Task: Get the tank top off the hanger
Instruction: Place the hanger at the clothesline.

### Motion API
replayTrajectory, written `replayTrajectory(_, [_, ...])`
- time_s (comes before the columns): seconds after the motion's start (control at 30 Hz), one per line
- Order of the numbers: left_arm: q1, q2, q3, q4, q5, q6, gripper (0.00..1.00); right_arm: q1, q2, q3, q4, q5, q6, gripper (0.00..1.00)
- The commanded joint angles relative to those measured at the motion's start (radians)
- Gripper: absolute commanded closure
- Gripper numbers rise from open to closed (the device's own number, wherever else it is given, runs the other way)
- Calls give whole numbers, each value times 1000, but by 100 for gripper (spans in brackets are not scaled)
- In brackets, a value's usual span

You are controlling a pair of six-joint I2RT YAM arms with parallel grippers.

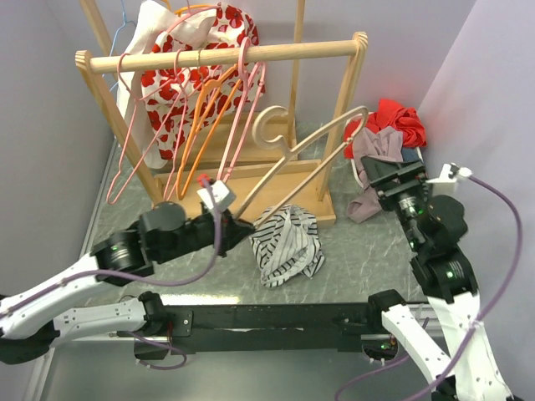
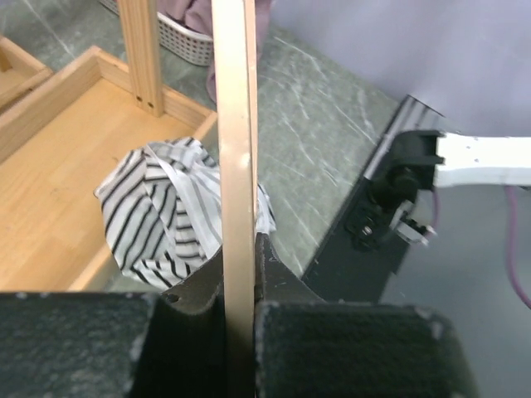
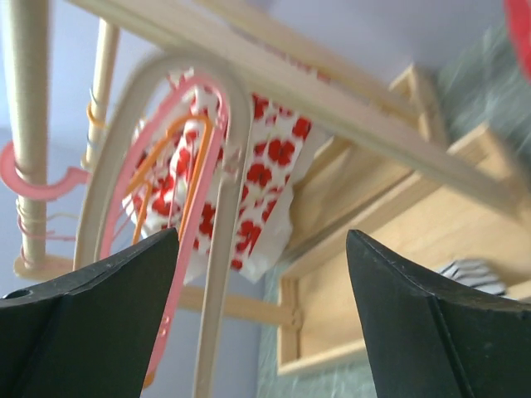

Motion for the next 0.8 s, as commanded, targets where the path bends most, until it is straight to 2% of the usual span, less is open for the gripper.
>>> replayTrajectory(0.0, [-3, -72, 42, -184, 60, -46, 99, 1, -38, 63, -68, 187, -96, 10])
replayTrajectory(0.07, [-3, -121, 25, -215, 58, -70, 99, 1, -44, 70, -73, 206, -101, 10])
replayTrajectory(0.2, [-2, -226, -2, -256, -63, -148, 99, 1, -50, 61, -75, 206, -87, 10])
replayTrajectory(0.23, [-2, -243, 5, -268, -148, -164, 99, 1, -50, 56, -75, 200, -84, 10])
replayTrajectory(0.3, [-2, -263, 22, -290, -207, -176, 99, 2, -50, 50, -76, 190, -75, 10])
replayTrajectory(0.33, [-3, -247, 48, -308, -276, -181, 99, 1, -47, 47, -78, 186, -71, 10])
replayTrajectory(0.47, [-3, -121, 139, -336, -354, -164, 99, 1, -40, 44, -76, 181, -68, 10])
replayTrajectory(0.63, [-2, 63, 252, -330, -342, -139, 99, 1, -32, 53, -84, 186, -79, 10])
replayTrajectory(0.77, [-2, 177, 337, -341, -406, -136, 99, 1, -41, 44, -92, 200, -81, 10])
